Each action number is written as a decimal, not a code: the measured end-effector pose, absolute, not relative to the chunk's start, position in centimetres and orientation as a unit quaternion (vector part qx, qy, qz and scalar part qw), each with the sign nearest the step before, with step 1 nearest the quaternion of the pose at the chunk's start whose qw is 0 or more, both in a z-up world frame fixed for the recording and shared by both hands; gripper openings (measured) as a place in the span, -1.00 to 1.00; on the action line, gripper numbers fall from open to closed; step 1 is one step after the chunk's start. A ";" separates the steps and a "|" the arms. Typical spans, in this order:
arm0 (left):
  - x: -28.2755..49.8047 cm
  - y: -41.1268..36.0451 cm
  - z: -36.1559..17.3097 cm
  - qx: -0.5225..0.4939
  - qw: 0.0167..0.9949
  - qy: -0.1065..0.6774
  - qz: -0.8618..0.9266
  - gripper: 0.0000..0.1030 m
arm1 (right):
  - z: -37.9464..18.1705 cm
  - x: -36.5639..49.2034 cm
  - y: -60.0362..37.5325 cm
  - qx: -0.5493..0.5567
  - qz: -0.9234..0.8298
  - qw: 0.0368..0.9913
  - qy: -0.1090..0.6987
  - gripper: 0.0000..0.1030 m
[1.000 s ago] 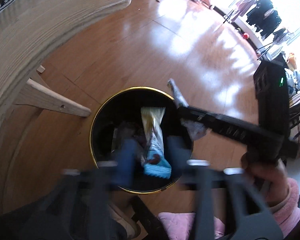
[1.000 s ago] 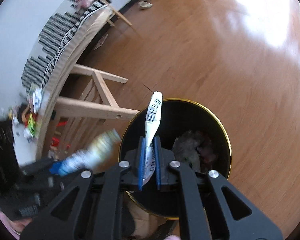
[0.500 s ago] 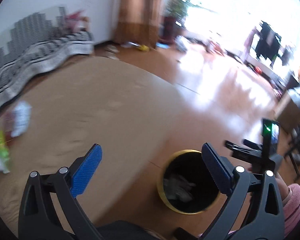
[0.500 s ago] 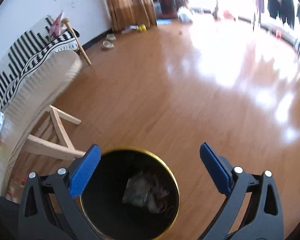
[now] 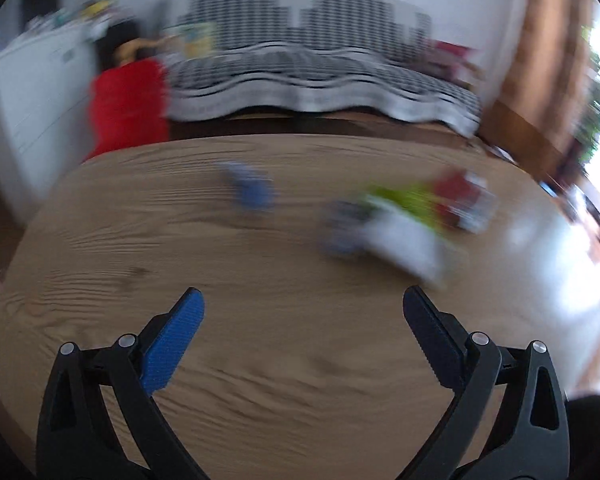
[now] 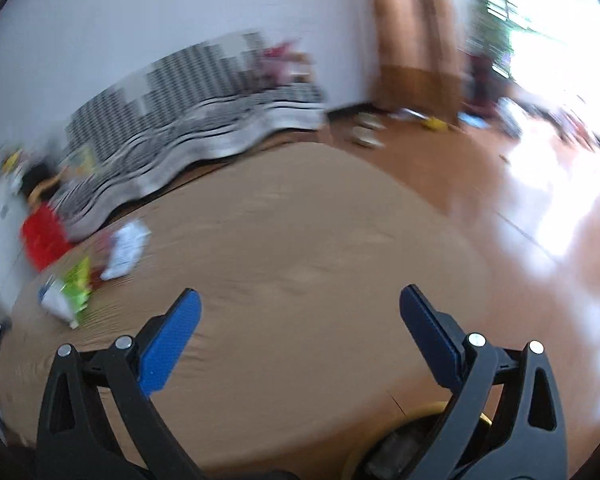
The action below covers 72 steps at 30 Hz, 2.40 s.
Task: Collect trash
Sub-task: 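Return both tools to the table over the remaining trash, then grasp the green-white snack bag with the right tool while the left tool grasps the blue crumpled wrapper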
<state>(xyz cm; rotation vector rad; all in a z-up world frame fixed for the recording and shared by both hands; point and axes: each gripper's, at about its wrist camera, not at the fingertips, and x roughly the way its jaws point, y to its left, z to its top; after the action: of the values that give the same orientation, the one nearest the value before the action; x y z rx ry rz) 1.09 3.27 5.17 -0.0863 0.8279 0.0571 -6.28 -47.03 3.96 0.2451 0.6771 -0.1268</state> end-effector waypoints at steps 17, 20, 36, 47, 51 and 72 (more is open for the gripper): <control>15.5 7.5 -1.5 -0.055 0.894 0.442 0.058 0.87 | -1.7 10.6 -15.4 -0.083 0.301 0.856 0.412 0.83; 17.1 7.6 -2.3 -0.058 0.892 0.447 0.045 0.55 | -2.7 11.8 -13.7 -0.097 0.306 0.850 0.419 0.67; 14.0 6.8 0.4 -0.069 0.904 0.422 0.010 -0.53 | -1.6 10.3 -15.8 -0.013 0.330 0.843 0.425 -0.53; 9.5 4.1 2.8 -0.050 0.908 0.415 -0.010 -0.53 | 0.5 9.9 -21.1 0.033 0.267 0.871 0.411 -0.53; 8.3 3.3 3.5 -0.043 0.910 0.413 -0.016 -0.53 | 0.3 9.8 -23.1 0.053 0.244 0.874 0.416 -0.53; 5.1 -1.2 5.3 -0.045 0.911 0.403 -0.070 -0.53 | 3.1 6.2 -26.4 0.091 0.238 0.886 0.388 -0.53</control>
<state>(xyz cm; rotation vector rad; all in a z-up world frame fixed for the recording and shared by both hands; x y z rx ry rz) 5.06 -1.22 5.26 -0.0932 0.8311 -0.1434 6.23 -26.38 3.13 0.1885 0.8066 0.4952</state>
